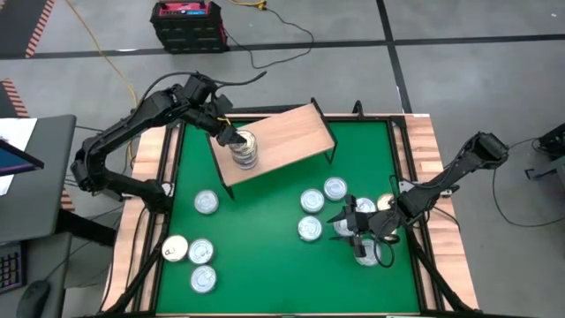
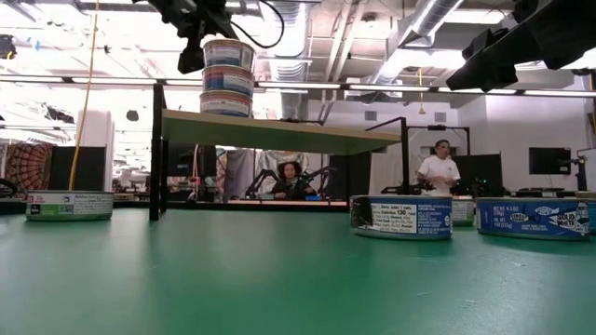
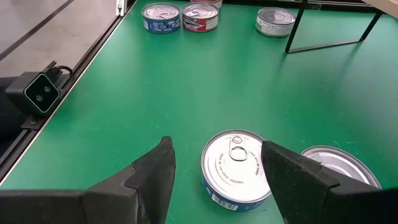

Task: Stack canned seafood by type on shelf
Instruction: Stack the blue pink tuna can on top of the blue pink tuna can on the shelf, then put the blue tuna can on the shelf

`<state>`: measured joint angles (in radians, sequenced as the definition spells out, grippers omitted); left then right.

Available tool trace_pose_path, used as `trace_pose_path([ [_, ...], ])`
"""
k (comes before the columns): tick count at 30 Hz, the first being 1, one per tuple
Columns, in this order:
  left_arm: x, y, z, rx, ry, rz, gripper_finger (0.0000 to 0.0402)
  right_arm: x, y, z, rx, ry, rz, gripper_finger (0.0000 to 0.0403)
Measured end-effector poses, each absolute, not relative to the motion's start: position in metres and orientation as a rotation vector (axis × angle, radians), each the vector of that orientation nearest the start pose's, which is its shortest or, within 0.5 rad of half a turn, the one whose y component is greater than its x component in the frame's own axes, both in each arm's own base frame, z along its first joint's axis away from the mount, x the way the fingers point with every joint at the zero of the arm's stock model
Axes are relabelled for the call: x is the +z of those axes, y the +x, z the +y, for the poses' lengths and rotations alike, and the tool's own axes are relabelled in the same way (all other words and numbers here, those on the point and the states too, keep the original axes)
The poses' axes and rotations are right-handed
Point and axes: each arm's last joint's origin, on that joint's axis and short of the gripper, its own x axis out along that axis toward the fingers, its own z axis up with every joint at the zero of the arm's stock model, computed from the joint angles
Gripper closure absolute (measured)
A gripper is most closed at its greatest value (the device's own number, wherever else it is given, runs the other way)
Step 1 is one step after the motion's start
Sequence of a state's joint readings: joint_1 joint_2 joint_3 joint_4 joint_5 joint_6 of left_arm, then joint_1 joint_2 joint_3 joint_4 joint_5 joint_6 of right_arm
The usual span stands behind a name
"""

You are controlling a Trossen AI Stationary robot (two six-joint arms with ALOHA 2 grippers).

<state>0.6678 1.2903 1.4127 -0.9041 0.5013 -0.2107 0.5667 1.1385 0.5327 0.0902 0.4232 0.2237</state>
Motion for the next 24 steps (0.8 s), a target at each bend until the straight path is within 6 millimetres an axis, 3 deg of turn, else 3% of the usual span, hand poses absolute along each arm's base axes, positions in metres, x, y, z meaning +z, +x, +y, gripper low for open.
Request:
trace_pose_path([
  [11,0.421,0.193,0.132,0.295,-0.392,0.585,0.0105,0.207,0.198,0.112,0.088,-0.023,0.466,0.0138],
  [14,0.432,0.198,0.105,0.238,-0.233,0.552,0.0112,0.206,0.198,0.112,0.088,-0.029,0.466,0.0138],
  [18,0.435,0.215,0.054,0.159,-0.012,0.530,0.0122,0.207,0.200,0.107,0.072,-0.043,0.465,0.0138],
  [24,0.408,0.225,-0.025,0.179,0.231,0.677,0.0132,0.207,0.206,0.096,0.018,-0.031,0.467,0.0138],
])
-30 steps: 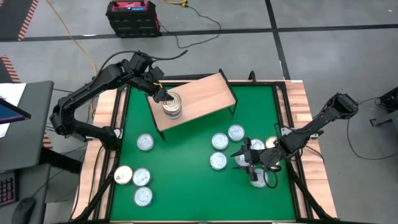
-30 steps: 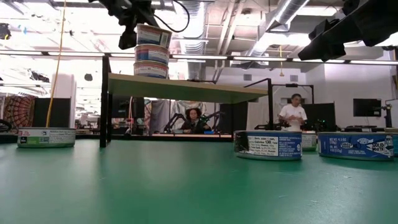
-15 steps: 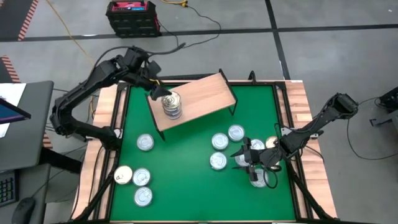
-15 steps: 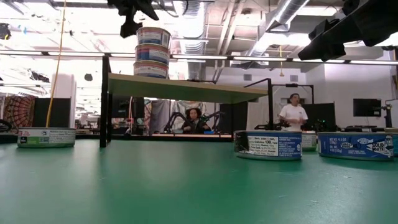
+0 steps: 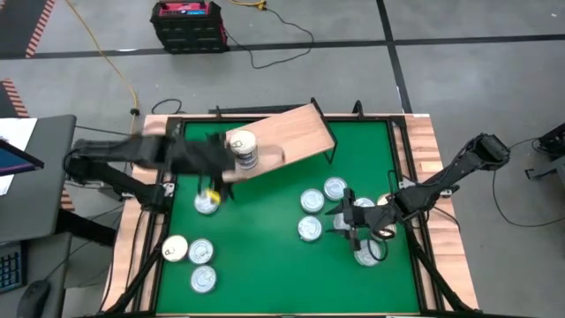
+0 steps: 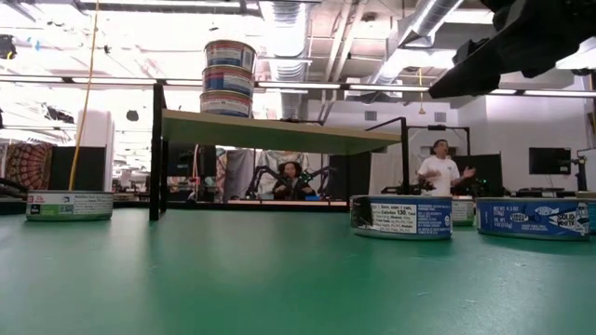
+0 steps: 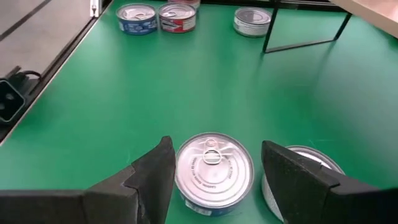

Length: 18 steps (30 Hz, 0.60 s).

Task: Stack canned seafood by type on shelf
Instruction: Put the blue tuna can on the shelf

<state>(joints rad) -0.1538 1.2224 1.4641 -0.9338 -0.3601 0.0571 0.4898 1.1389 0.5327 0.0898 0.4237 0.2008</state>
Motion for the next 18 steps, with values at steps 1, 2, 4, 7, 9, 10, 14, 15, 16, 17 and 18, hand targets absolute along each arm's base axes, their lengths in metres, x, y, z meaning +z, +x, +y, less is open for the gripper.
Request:
trace_pose_path([
  [1,0.400,0.226,-0.036,0.170,0.237,0.716,0.0133,0.207,0.206,0.095,0.012,-0.029,0.467,0.0138],
  [2,0.393,0.227,-0.047,0.152,0.235,0.754,0.0135,0.206,0.207,0.094,0.009,-0.029,0.468,0.0138],
  [4,0.380,0.227,-0.067,0.124,0.206,0.814,0.0138,0.206,0.207,0.094,0.009,-0.029,0.469,0.0138],
  [7,0.363,0.227,-0.095,0.101,0.149,0.882,0.0145,0.207,0.207,0.095,0.012,-0.028,0.467,0.0138],
  [9,0.349,0.229,-0.113,0.093,0.133,0.936,0.0150,0.207,0.207,0.095,0.013,-0.027,0.465,0.0138],
  [10,0.343,0.231,-0.121,0.091,0.129,0.958,0.0153,0.207,0.207,0.095,0.013,-0.027,0.466,0.0138],
  [14,0.318,0.240,-0.150,0.111,0.140,1.017,0.0160,0.207,0.207,0.095,0.016,-0.023,0.458,0.0138],
  [15,0.310,0.245,-0.156,0.127,0.155,1.030,0.0161,0.207,0.207,0.096,0.016,-0.018,0.454,0.0138],
  [16,0.302,0.250,-0.161,0.143,0.171,1.040,0.0161,0.207,0.208,0.096,0.015,-0.008,0.450,0.0138],
  [17,0.293,0.255,-0.166,0.160,0.195,1.051,0.0161,0.206,0.209,0.097,0.013,0.000,0.449,0.0138],
  [18,0.284,0.260,-0.169,0.179,0.221,1.062,0.0161,0.205,0.210,0.097,0.011,0.005,0.453,0.0138],
])
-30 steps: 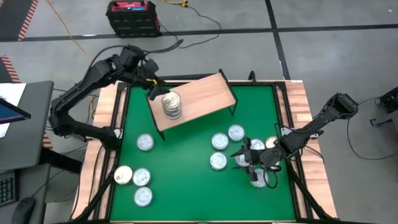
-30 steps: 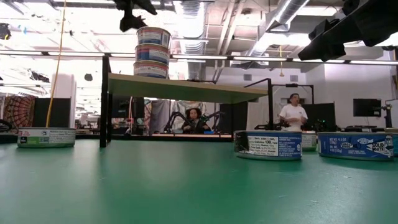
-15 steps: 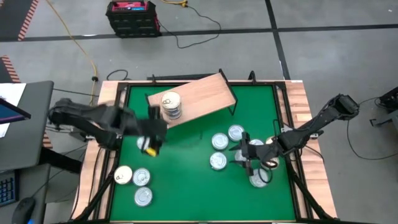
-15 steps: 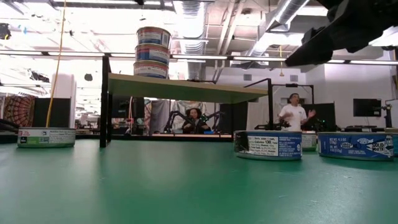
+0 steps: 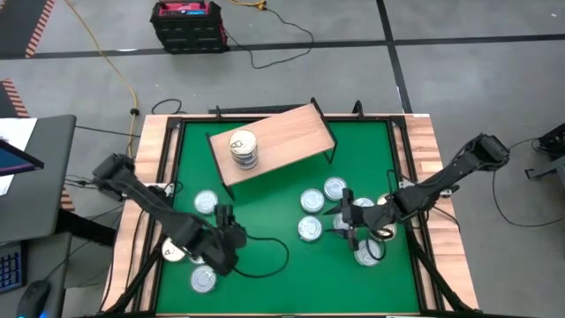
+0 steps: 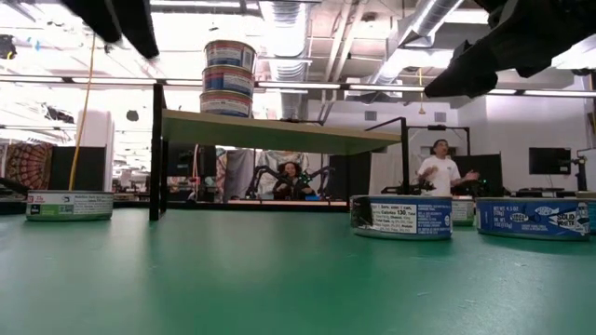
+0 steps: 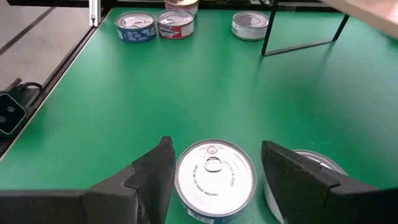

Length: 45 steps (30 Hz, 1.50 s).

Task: Stack canned seafood by type on shelf
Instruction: Put the blue tuna can on the shelf

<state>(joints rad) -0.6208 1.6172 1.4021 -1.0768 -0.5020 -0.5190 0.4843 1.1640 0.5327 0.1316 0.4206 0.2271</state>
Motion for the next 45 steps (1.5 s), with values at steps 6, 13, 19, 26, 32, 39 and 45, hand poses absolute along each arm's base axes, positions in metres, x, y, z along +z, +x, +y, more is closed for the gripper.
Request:
trace_pose_path([
  [6,0.235,0.292,-0.183,0.299,0.413,1.035,0.0161,0.189,0.219,0.103,0.001,-0.020,0.532,0.0138],
  [13,0.207,0.318,-0.186,0.321,0.514,0.981,0.0161,0.181,0.233,0.113,-0.051,-0.076,0.770,0.0138],
  [19,0.214,0.326,-0.184,0.376,0.515,0.875,0.0162,0.171,0.253,0.117,-0.075,-0.150,0.926,0.0138],
  [26,0.218,0.352,-0.194,0.143,0.452,0.721,0.0162,0.157,0.272,0.112,-0.061,-0.141,0.992,0.0138],
  [32,0.196,0.356,-0.176,0.095,0.423,0.687,0.0162,0.149,0.294,0.110,-0.010,-0.156,0.890,0.0138],
  [39,0.171,0.348,-0.164,0.137,0.372,0.702,0.0162,0.155,0.297,0.110,0.044,-0.181,0.835,0.0138],
  [45,0.163,0.342,-0.168,0.194,0.327,0.617,0.0162,0.165,0.295,0.109,0.005,-0.074,0.809,0.0138],
])
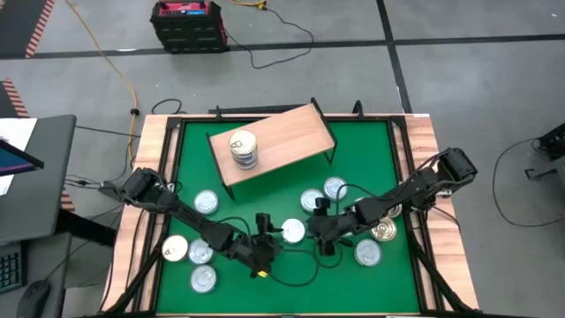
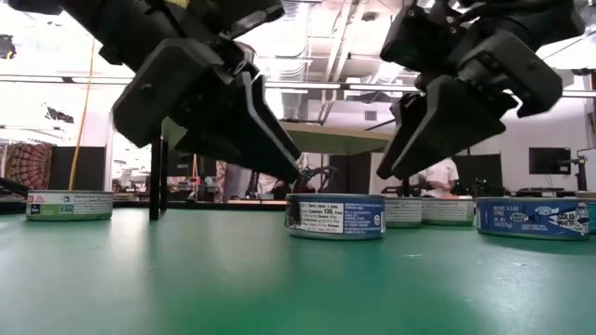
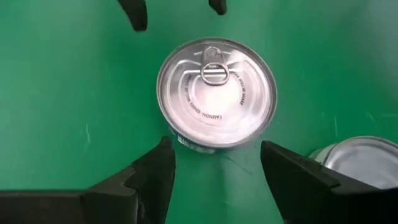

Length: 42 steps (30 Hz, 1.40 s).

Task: Stack canned seafood by type on shelf
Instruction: Put the blue tuna can on the shelf

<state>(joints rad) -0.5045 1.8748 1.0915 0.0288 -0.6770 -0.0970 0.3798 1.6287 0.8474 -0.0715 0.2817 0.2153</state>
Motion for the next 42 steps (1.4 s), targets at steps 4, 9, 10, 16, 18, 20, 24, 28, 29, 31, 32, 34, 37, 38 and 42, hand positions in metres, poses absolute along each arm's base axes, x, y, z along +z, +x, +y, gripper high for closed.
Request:
trace_pose_path([
  [4,0.165,0.342,-0.171,0.231,0.298,0.532,0.0162,0.162,0.300,0.113,0.018,-0.064,0.777,0.0138],
  [9,0.167,0.343,-0.171,0.248,0.311,0.476,0.0162,0.162,0.297,0.118,0.037,-0.076,0.777,0.0138],
  [10,0.168,0.344,-0.171,0.254,0.334,0.470,0.0162,0.163,0.297,0.119,0.039,-0.079,0.774,0.0138],
  [16,0.196,0.345,-0.172,0.297,0.455,0.410,0.0162,0.180,0.292,0.119,0.045,-0.067,0.724,0.0138],
  [18,0.209,0.346,-0.173,0.299,0.483,0.386,0.0162,0.189,0.290,0.118,0.046,-0.058,0.699,0.0138],
  [20,0.224,0.347,-0.174,0.296,0.485,0.359,0.0162,0.196,0.288,0.117,0.049,-0.049,0.676,0.0138],
  [24,0.243,0.346,-0.173,0.316,0.356,0.298,0.0162,0.208,0.289,0.111,0.049,-0.053,0.613,0.0138],
  [28,0.239,0.345,-0.173,0.308,0.288,0.319,0.0162,0.210,0.301,0.103,0.025,-0.039,0.530,0.0138],
  [29,0.236,0.346,-0.172,0.308,0.288,0.332,0.0162,0.206,0.305,0.102,0.018,-0.037,0.522,0.0138],
  [31,0.232,0.346,-0.170,0.307,0.287,0.358,0.0162,0.194,0.309,0.104,0.022,-0.058,0.547,0.0138],
  [32,0.230,0.346,-0.170,0.304,0.286,0.375,0.0162,0.187,0.310,0.105,0.024,-0.070,0.574,0.0138],
  [34,0.228,0.345,-0.169,0.297,0.285,0.392,0.0162,0.179,0.311,0.106,0.024,-0.074,0.608,0.0138],
  [37,0.228,0.345,-0.171,0.285,0.326,0.396,0.0162,0.174,0.309,0.107,0.012,-0.054,0.646,0.0138],
  [38,0.228,0.344,-0.171,0.282,0.340,0.399,0.0162,0.173,0.308,0.108,0.008,-0.050,0.659,0.0138],
  [42,0.214,0.340,-0.165,0.266,0.336,0.432,0.0162,0.177,0.302,0.115,0.026,-0.059,0.666,0.0138],
])
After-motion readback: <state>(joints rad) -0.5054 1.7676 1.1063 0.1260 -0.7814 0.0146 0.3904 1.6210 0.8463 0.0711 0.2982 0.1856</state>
